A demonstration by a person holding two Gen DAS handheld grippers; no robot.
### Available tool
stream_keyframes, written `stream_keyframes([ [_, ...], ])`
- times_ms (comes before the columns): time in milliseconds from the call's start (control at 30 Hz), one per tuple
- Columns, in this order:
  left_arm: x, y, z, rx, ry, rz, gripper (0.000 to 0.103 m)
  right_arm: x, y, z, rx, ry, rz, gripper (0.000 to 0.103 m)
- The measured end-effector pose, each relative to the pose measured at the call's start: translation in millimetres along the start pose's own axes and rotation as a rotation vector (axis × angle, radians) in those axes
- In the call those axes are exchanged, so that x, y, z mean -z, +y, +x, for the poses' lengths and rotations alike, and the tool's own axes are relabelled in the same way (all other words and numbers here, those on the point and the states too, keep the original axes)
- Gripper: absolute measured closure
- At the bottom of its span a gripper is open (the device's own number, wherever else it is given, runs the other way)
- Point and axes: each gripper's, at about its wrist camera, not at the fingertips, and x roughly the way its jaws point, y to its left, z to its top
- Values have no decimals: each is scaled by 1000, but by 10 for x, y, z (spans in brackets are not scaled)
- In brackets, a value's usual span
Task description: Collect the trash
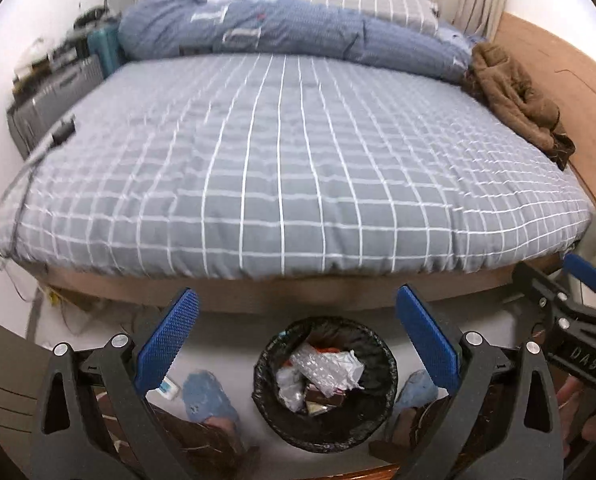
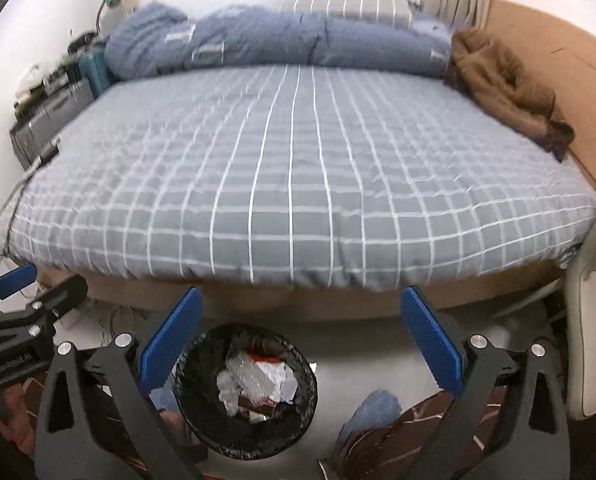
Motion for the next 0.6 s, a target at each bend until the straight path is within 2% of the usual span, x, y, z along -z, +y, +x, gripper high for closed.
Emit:
stream_keyframes([
  [233,61,-80,-383,9,-48,20,6,35,-4,-377,-8,-63,-2,8],
  [367,133,-80,-402,-7,-57,34,6,103,-17,-397,-3,-62,0,8],
  [600,200,-52,-278,-5,-29,30,6,142,-10,-281,2,-38,11,8],
])
